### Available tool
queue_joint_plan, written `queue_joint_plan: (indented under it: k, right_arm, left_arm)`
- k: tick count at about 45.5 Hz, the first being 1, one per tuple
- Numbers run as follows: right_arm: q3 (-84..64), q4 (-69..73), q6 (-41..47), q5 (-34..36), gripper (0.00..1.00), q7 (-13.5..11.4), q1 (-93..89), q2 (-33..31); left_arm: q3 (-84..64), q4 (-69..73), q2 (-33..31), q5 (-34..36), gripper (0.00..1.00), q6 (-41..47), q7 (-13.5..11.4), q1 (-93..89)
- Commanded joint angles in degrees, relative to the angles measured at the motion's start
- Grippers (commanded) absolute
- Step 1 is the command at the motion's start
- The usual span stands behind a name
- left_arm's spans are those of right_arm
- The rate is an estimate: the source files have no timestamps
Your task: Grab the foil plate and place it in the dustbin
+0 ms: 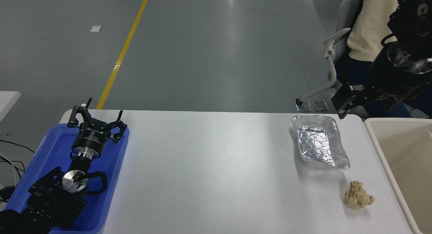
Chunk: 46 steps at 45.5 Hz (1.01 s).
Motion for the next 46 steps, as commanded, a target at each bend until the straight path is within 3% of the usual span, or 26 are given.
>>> queue_joint_plan:
  k: [1, 19, 32, 46]
  right_arm:
    - [-0.6, 0.0, 0.0, 0.0, 1.0, 0.0, -0.3, -0.4]
    - [1.0, -0.5, 0.0, 2.1, 1.0, 0.4, -4.7, -0.6]
    - [3.7, -7.4, 0.0, 1.5, 1.0, 0.1, -18.1, -0.2]
    - [4.2, -9.9, -22.1, -2.6, 1.0, 0.1, -34.9, -3.6]
  left_arm:
    - [0.0, 0.0, 0.0, 0.0, 1.0, 0.0, 0.0, 0.0]
    - [0.0, 0.0, 0.0, 0.0, 1.0, 0.0, 0.0, 0.0]
    - [0.0, 0.1, 0.0, 0.0, 1.0, 0.0, 0.0, 0.0]
    - [0.0, 0.0, 0.0, 0.0, 1.0, 0.0, -0.1, 0.0]
